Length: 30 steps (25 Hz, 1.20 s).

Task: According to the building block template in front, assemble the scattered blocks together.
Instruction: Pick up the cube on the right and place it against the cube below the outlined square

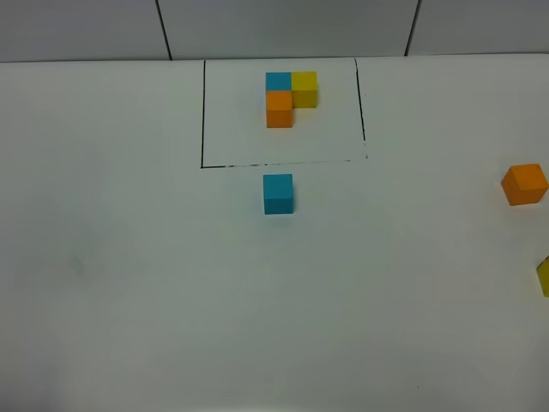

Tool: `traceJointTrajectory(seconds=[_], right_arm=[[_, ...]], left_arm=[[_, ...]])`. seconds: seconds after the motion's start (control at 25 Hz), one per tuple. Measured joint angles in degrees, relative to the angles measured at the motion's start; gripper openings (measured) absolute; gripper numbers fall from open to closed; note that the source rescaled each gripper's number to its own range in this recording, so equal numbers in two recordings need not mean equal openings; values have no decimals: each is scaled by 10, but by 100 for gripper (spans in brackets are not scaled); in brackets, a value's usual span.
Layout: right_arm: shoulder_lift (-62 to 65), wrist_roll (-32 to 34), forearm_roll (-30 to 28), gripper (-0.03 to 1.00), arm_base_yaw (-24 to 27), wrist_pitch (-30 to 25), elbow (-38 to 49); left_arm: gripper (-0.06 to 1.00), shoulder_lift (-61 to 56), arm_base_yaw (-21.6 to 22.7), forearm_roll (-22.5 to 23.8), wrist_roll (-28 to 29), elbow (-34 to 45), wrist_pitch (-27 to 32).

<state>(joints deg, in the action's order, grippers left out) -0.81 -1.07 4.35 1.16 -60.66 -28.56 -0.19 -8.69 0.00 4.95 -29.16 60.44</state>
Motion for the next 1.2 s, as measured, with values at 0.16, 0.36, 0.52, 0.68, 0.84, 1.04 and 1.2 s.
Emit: traceJointTrajectory(seconds=[0.16, 0.36, 0.52, 0.68, 0.84, 1.04, 1.2], right_arm=[[0, 0, 0, 75, 0, 0, 0], [0, 0, 0, 75, 0, 0, 0], [0, 0, 0, 75, 0, 0, 0], [0, 0, 0, 75, 0, 0, 0], [0, 0, 0, 75, 0, 0, 0], [0, 0, 0, 75, 0, 0, 0], [0, 0, 1, 75, 0, 0, 0]], left_arm=[[69, -2, 0, -3, -3, 2, 5], [69, -2, 0, -3, -3, 2, 7], [69, -2, 0, -3, -3, 3, 8], [69, -2, 12, -3, -4, 3, 8], [68, 0, 39, -4, -4, 3, 8], [68, 0, 54, -4, -4, 4, 8], [68, 0, 54, -4, -4, 4, 8]])
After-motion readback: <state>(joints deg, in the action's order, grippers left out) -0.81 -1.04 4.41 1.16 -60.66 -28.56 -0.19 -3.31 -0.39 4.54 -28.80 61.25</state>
